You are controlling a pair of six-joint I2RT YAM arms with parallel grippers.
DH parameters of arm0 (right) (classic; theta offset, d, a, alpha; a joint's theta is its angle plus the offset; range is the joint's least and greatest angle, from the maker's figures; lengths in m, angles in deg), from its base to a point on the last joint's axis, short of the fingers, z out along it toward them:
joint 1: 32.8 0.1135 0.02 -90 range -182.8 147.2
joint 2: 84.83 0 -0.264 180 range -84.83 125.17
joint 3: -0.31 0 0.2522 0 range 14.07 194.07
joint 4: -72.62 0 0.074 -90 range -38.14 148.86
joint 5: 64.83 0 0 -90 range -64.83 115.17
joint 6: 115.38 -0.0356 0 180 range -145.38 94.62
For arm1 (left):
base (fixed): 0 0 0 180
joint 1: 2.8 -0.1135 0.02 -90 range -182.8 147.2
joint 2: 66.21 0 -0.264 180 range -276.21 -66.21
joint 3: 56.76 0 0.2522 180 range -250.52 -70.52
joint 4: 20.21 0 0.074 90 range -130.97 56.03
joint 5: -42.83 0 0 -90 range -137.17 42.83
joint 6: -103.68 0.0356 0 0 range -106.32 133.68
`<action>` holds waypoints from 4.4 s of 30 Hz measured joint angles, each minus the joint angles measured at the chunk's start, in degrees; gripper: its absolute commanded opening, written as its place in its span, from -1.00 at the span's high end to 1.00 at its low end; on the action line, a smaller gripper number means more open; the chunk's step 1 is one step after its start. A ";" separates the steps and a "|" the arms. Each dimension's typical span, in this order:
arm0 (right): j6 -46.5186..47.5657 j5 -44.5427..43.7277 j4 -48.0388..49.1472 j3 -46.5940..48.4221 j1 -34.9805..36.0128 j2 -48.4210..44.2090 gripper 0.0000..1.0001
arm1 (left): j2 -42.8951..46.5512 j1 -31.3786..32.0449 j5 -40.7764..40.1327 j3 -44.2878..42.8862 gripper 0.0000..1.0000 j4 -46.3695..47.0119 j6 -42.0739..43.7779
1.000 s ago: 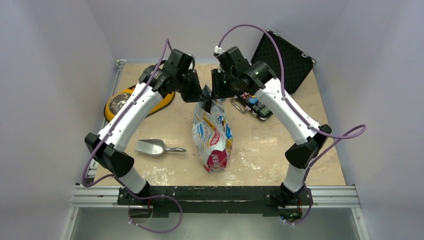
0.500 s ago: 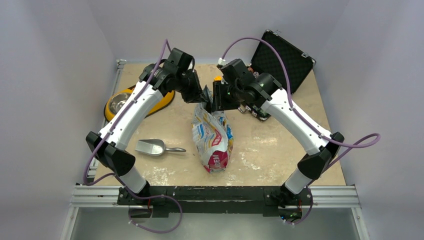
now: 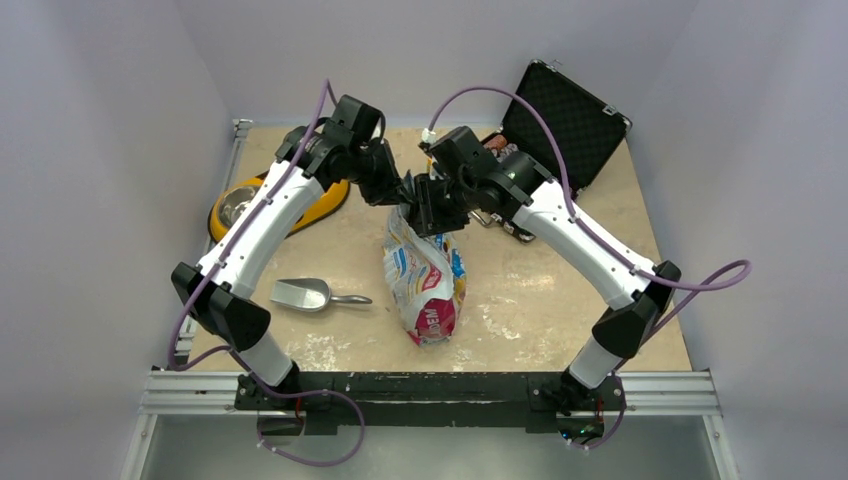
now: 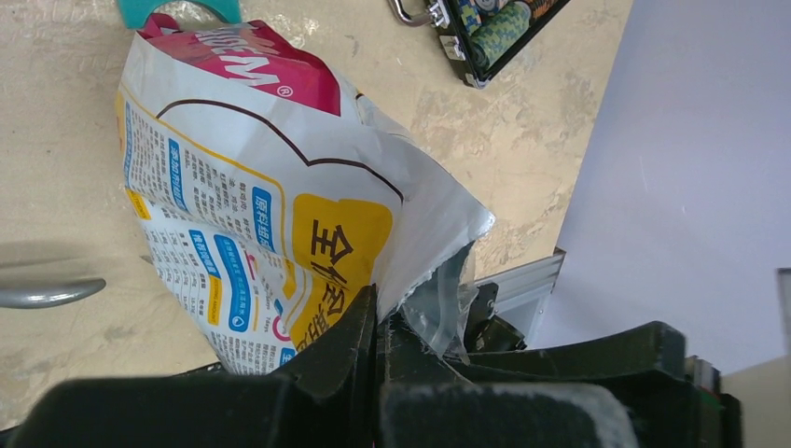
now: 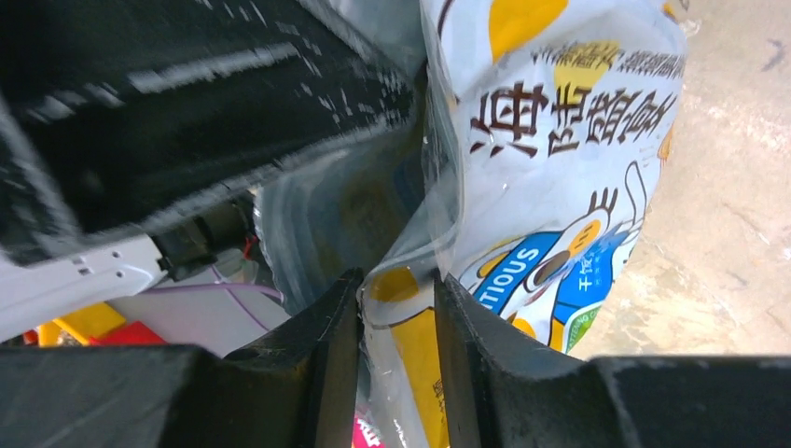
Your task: Serve the pet food
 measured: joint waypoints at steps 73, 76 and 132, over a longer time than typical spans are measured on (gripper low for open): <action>11.32 -17.94 -7.78 -5.57 -6.43 -12.76 -0.28 | 0.04 3.43 11.30 4.98 1.00 1.33 3.96; 8.66 -18.21 -8.66 -5.51 -5.38 -12.70 -0.61 | 0.24 3.32 11.82 4.98 1.00 1.97 3.45; 17.55 -31.21 -21.51 1.25 -18.67 -14.14 1.00 | 32.61 2.25 -4.04 24.48 -0.39 -1.60 5.40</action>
